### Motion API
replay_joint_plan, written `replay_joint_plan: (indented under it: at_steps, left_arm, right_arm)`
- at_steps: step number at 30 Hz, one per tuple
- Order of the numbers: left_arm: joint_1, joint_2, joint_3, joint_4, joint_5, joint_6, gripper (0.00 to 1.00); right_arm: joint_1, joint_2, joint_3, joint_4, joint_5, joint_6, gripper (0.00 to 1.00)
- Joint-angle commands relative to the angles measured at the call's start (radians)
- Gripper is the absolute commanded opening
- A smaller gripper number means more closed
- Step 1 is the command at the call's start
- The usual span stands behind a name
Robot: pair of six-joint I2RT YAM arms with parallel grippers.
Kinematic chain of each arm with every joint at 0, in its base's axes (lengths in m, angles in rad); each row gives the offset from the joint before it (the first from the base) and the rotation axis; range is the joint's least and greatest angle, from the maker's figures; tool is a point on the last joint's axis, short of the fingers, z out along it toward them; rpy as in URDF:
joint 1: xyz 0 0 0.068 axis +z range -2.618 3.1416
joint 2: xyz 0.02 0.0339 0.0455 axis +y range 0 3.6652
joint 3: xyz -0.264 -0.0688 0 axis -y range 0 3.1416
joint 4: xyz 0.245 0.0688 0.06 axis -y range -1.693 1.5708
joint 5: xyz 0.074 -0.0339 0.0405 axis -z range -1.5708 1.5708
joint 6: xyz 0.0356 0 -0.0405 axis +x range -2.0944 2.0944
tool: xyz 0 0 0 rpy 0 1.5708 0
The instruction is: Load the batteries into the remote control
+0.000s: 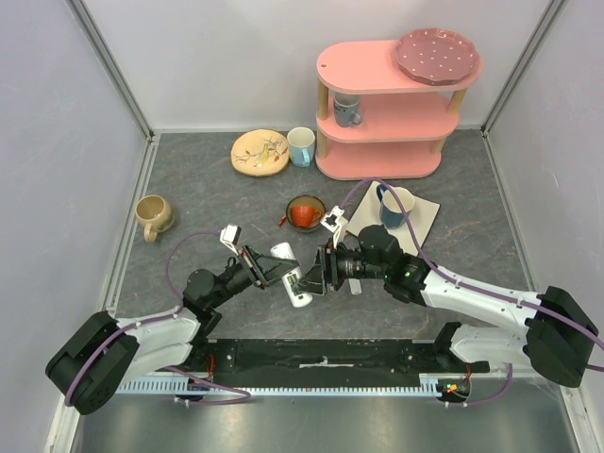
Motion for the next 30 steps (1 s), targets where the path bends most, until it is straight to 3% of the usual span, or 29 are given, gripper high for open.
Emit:
replay_joint_plan:
  at_steps: [1, 30]
  left_arm:
    - [-0.003, -0.029, 0.013, 0.038, 0.019, -0.024, 0.02]
    - [-0.003, -0.07, 0.021, 0.021, 0.036, -0.02, 0.02]
  right_arm:
    - [-0.002, 0.008, -0.009, 0.067, -0.022, 0.017, 0.67]
    - [-0.001, 0.059, -0.006, 0.108, -0.025, 0.041, 0.58]
